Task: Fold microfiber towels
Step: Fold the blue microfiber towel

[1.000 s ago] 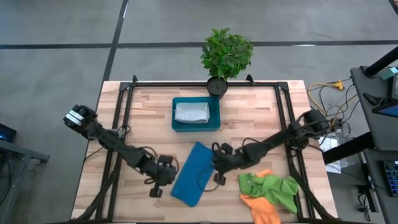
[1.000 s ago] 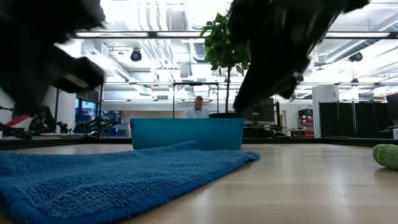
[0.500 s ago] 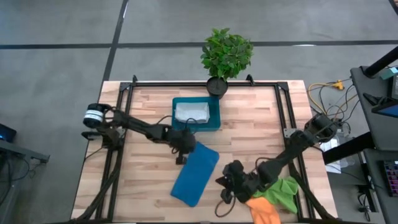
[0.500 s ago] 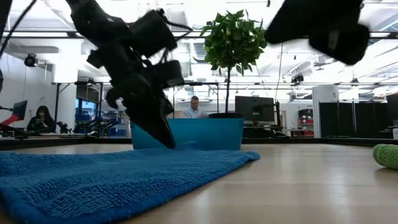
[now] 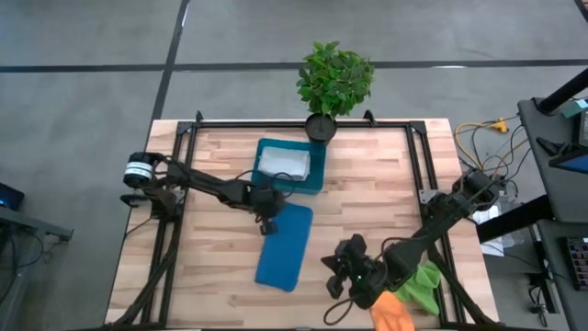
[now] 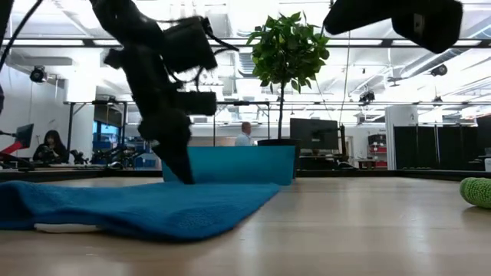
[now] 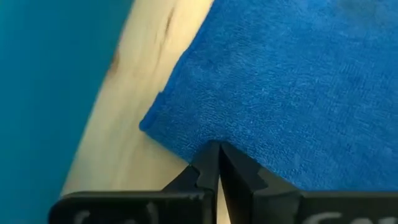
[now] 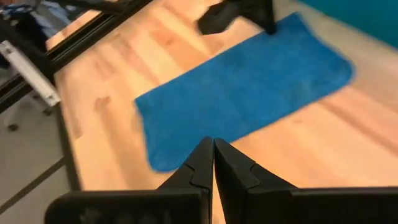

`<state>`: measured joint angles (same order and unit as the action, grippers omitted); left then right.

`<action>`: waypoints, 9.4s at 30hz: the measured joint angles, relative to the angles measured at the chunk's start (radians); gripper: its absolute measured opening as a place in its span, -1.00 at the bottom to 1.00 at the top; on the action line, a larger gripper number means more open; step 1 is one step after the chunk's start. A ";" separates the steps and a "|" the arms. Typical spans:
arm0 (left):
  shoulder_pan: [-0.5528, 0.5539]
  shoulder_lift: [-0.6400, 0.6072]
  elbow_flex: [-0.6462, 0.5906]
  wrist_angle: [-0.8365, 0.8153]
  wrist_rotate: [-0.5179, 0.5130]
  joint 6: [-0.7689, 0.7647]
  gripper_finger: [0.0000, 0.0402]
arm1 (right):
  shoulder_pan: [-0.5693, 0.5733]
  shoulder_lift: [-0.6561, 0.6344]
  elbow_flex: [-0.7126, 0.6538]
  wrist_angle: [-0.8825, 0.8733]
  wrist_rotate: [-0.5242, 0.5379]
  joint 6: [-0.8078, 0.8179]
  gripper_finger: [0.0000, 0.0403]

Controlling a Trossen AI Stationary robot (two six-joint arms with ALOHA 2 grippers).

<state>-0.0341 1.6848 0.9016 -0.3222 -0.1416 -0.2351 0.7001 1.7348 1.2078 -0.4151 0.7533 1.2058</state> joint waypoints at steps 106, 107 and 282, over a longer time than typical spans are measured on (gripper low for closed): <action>-0.628 0.188 0.232 0.102 0.030 0.008 -1.00 | -0.005 -0.029 -0.190 0.329 -0.214 -0.602 -0.65; -0.626 0.187 0.221 0.126 0.035 -0.024 -1.00 | -0.010 -0.029 -0.204 0.353 -0.233 -0.617 -0.60; -0.463 -0.276 -0.344 0.363 -0.458 -0.315 -0.56 | -0.583 0.169 0.046 0.082 -0.698 -1.094 -0.58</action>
<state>-0.4969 1.4083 0.5574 0.0404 -0.5994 -0.5502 0.1173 1.9033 1.2542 -0.3333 0.0557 0.1116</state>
